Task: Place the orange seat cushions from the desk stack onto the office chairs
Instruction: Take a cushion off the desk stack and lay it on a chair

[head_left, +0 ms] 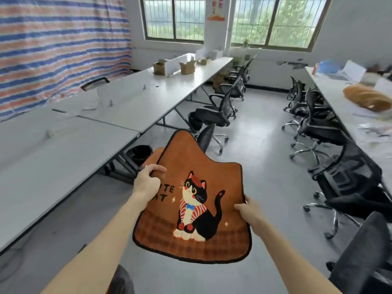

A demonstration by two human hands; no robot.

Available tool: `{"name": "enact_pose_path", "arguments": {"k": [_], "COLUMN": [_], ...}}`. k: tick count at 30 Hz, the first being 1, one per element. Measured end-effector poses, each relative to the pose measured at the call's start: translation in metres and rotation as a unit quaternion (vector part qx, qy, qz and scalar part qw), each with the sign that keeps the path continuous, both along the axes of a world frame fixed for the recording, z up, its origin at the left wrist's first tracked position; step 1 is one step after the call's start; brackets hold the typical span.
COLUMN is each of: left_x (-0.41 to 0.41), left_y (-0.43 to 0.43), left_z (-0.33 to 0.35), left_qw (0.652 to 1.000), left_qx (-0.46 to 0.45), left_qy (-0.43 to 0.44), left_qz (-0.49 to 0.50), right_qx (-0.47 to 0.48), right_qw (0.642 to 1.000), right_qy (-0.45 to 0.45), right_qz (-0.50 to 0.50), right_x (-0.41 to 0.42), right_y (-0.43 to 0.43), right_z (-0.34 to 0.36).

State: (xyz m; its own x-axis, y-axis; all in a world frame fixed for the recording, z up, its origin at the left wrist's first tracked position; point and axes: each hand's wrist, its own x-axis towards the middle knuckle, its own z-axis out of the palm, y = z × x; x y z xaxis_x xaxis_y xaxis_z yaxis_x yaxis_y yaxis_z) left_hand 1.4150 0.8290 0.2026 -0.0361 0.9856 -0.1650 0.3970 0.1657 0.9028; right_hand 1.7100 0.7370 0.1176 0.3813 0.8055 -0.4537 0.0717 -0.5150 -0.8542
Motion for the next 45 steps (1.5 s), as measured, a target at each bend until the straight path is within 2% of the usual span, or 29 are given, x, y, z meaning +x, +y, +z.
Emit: {"name": "enact_pose_path", "arguments": {"k": [5,9,19,26,29,36,40,45], "left_x": [0.072,0.141,0.330,0.463,0.502,0.539,0.555,0.582], "left_y": [0.123,0.234,0.433,0.567,0.615,0.753,0.836,0.962], "left_z": [-0.001,-0.004,-0.019,-0.044,-0.047,-0.071,-0.083,-0.094], "left_qw": [0.998,0.997,0.997,0.999,1.000,0.997,0.996,0.996], "left_qx": [0.002,-0.008,0.026,0.013,-0.004,-0.049,-0.043,-0.051], "left_qy": [-0.053,-0.072,-0.016,-0.021,0.004,0.053,0.078,0.071], "left_qz": [0.032,0.005,-0.064,-0.045,-0.029,0.005,0.022,0.026], "right_qx": [0.053,0.080,0.084,0.088,0.085,0.088,0.104,0.096], "right_qw": [0.994,0.983,0.965,0.971,0.975,0.975,0.969,0.958], "right_qy": [-0.026,-0.050,-0.081,-0.085,-0.097,-0.168,-0.212,-0.269], "right_qz": [-0.089,-0.157,-0.234,-0.207,-0.181,-0.112,-0.075,-0.030], "right_x": [0.095,0.166,0.314,0.464,0.512,0.579,0.603,0.630], "right_y": [0.094,0.179,0.338,0.495,0.563,0.725,0.820,0.951], "right_z": [0.017,0.030,0.027,0.011,0.015,0.021,0.013,0.018]}}
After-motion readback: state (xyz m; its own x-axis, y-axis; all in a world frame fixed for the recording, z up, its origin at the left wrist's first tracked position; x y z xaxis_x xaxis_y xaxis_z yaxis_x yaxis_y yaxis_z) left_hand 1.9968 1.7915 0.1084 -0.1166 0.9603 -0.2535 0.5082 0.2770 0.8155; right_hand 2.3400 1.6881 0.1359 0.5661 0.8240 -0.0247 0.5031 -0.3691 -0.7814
